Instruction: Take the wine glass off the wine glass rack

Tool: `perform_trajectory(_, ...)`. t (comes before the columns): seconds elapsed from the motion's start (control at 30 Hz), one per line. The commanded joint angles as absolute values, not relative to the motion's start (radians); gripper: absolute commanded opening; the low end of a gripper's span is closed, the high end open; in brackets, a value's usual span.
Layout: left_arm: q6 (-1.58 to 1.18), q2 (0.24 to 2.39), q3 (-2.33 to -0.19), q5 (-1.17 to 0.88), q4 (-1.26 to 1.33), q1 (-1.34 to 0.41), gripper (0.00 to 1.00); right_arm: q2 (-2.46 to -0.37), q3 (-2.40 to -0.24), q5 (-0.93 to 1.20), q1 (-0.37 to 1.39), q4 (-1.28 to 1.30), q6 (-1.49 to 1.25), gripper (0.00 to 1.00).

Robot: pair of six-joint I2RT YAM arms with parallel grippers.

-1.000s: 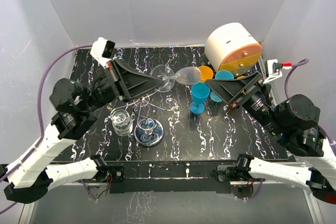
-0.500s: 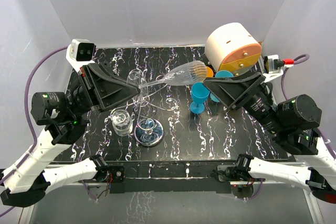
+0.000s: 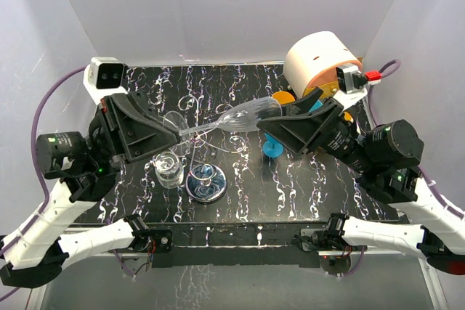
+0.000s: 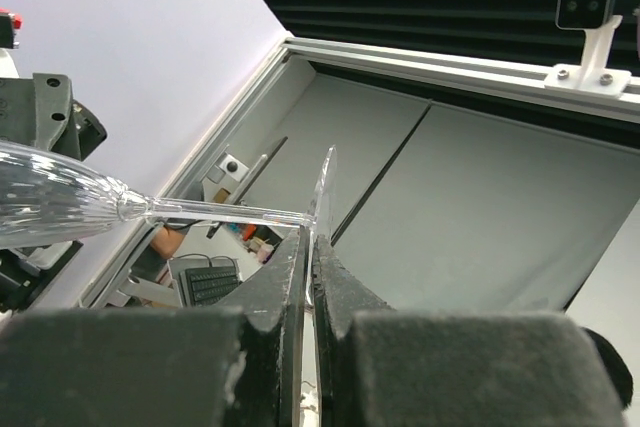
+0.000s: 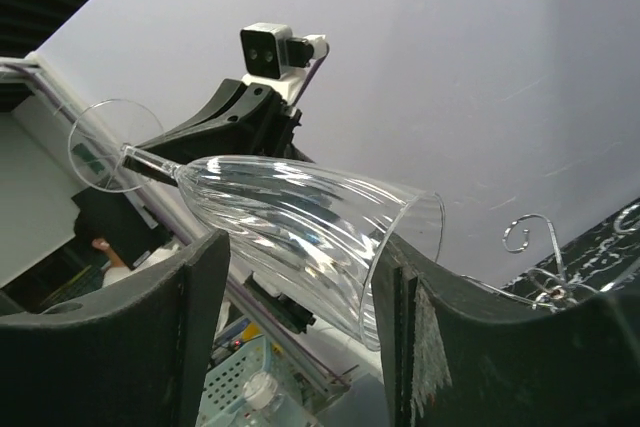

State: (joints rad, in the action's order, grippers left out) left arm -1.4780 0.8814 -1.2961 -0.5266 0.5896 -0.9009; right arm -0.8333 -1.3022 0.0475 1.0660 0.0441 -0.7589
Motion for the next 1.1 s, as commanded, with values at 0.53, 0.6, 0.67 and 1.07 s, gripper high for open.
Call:
perform_trajectory(0.53,-1.534,0.877,-1.264,-0.526,0.713,-0.907,0.0,-0.779,-1.258,0.276,1.071,-0.211,-0.84,0.45)
perform_trajectory(0.6,-1.543,0.882,-1.264,-0.529,0.725,-0.907,0.0,-0.782,-1.258,0.294,1.071,-0.222,-0.844,0.41)
perform_trajectory(0.67,-1.551,0.887,-1.261,-0.529,0.736,-0.908,0.0,-0.789,-1.259,0.314,1.071,-0.237,-0.845,0.37)
perform_trajectory(1.07,-1.55,0.87,-1.223,-0.472,0.753,-0.907,0.39,-0.798,-1.228,0.379,1.07,-0.389,-0.946,0.0)
